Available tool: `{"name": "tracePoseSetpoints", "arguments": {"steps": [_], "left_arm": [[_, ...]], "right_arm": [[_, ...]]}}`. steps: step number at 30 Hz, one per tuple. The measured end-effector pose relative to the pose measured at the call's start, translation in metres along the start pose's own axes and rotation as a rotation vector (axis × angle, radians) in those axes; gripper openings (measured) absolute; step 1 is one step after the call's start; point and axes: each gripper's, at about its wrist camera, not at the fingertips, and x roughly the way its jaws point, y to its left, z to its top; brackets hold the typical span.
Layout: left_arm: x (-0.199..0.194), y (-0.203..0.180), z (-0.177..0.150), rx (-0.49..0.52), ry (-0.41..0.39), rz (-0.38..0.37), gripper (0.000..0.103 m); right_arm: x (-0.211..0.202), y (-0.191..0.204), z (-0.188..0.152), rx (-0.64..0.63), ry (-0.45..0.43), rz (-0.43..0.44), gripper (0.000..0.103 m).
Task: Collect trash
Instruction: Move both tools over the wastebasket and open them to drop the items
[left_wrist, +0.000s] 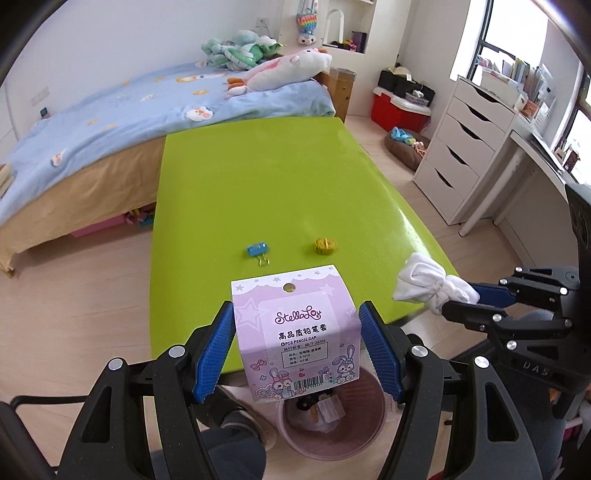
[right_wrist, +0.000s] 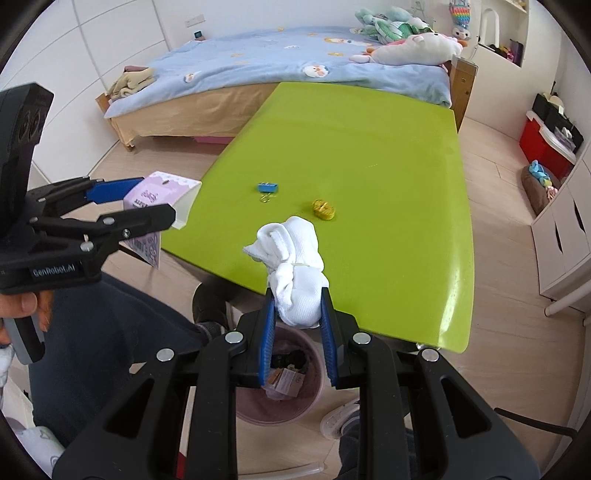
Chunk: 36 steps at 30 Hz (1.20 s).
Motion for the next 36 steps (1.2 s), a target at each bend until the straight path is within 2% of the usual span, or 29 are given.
{"name": "tracePoseSetpoints", "arguments": {"steps": [6,12,18,20,22,23,27,36], "left_arm": [[-0.013,-0.005,-0.03,0.013,-0.009,-0.013,0.066],[-0.026,-0.006,-0.052,0.008,-0.017,-0.03,0.066],[-0.034,-0.003,-0.062,0.0,-0.02,-0.031,0.066],[-0.035,-0.001,-0.063,-0.006,-0.02,-0.032,0.066],[-0.036,0.0,-0.064,-0.009,-0.02,-0.032,0.066],[-0.036,0.0,-0.065,-0.009,-0.019,-0.032,0.066],[-0.036,0.001,-0.066,-0.004,-0.017,-0.032,0.066],[-0.033,-0.009,-0.07,0.024,0.003,-0.069,0.066]], "right_arm": [[-0.012,0.012,-0.025,-0.007,0.003,0.03,0.023],[-0.009,0.024,-0.048,-0.027,0.045,0.054,0.023],[-0.002,0.032,-0.064,-0.022,0.073,0.082,0.023],[-0.001,0.034,-0.065,-0.024,0.077,0.09,0.027],[0.0,0.034,-0.064,-0.024,0.077,0.092,0.04],[0.0,0.034,-0.063,-0.022,0.076,0.092,0.058],[-0.001,0.029,-0.062,0.001,0.063,0.077,0.085],[-0.01,0.013,-0.062,0.062,0.033,0.009,0.093]]}}
